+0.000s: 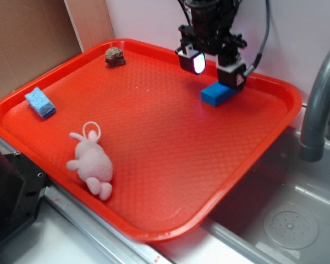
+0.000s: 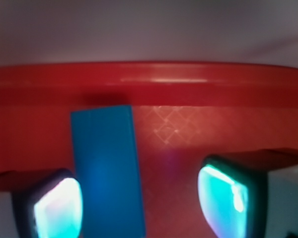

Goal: Grab the blue block.

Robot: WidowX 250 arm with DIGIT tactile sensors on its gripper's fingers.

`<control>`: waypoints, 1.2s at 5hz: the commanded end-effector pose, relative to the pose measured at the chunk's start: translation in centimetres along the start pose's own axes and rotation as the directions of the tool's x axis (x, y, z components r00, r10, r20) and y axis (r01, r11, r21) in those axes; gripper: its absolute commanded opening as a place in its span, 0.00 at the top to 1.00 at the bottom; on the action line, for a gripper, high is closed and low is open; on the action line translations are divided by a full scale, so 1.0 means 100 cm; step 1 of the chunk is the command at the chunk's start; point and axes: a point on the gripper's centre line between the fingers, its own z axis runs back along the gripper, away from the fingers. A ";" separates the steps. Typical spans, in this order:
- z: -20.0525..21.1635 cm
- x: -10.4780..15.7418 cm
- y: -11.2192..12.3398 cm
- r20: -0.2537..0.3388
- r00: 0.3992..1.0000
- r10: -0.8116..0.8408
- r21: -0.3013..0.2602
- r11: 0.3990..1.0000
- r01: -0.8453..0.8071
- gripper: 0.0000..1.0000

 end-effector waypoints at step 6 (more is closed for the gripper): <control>0.065 -0.004 0.010 0.137 0.985 0.108 0.060 0.991 -0.117 0.00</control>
